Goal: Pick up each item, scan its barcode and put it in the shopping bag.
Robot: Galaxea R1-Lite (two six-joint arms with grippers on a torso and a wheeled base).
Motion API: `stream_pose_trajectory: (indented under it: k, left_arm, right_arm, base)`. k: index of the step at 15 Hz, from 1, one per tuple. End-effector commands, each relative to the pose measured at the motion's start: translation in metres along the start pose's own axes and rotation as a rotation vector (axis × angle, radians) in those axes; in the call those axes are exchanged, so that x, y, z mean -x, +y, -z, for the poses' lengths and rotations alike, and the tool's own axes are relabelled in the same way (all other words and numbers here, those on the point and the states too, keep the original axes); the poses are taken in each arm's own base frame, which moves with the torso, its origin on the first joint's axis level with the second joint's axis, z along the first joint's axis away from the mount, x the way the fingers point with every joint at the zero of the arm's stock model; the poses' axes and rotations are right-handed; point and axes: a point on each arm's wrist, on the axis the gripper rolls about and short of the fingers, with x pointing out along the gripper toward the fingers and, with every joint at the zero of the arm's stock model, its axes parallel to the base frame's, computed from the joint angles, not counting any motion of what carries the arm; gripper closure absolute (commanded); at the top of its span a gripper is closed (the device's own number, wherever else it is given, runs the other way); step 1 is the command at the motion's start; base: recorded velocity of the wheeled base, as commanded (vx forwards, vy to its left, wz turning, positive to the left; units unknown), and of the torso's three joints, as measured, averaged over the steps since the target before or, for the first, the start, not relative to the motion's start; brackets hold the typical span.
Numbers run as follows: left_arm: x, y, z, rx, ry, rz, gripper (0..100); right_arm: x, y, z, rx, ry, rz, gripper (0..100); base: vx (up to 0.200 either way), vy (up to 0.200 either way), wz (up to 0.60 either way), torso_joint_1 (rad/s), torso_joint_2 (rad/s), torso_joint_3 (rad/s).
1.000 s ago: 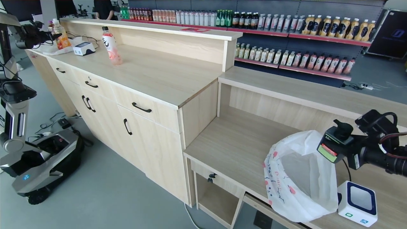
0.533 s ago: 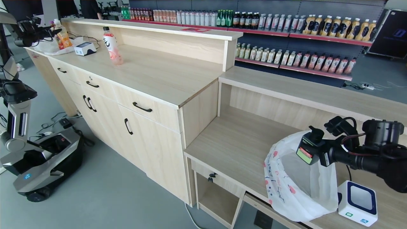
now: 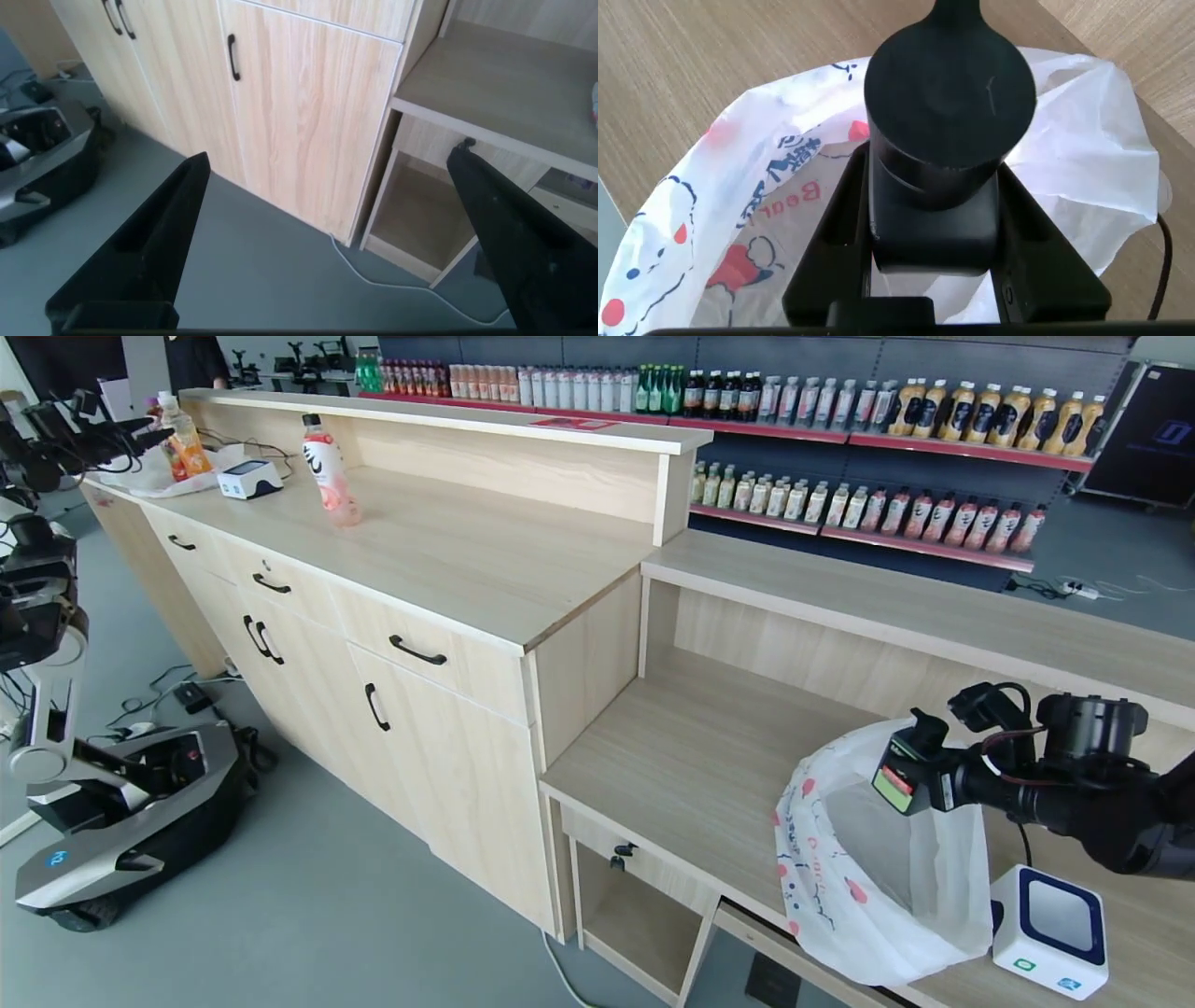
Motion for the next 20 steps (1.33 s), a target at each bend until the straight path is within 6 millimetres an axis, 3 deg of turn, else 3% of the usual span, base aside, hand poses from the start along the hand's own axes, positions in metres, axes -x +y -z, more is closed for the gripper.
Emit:
stream_pose_trajectory:
  k: [1,9,20]
  left_arm:
    - [0.000,0.000,0.000,0.000,0.001,0.001,0]
    - [0.000,0.000,0.000,0.000,0.001,0.001,0]
    - [0.000,0.000,0.000,0.000,0.001,-0.001,0]
  right_arm:
    - [-0.022,-0.004,0.014,-0.004,0.010,-0.006,100]
    - [-0.054,-0.004,0.044,0.001,0.003,-0.013,100]
    - [-0.083,0.004,0.058,0.022,-0.026,-0.034,100]
  base:
    - [0.000,0.000,0.00,0.000,0.00,0.000]
    - [0.000,0.000,0.00,0.000,0.00,0.000]
    - [0.000,0.000,0.00,0.000,0.00,0.000]
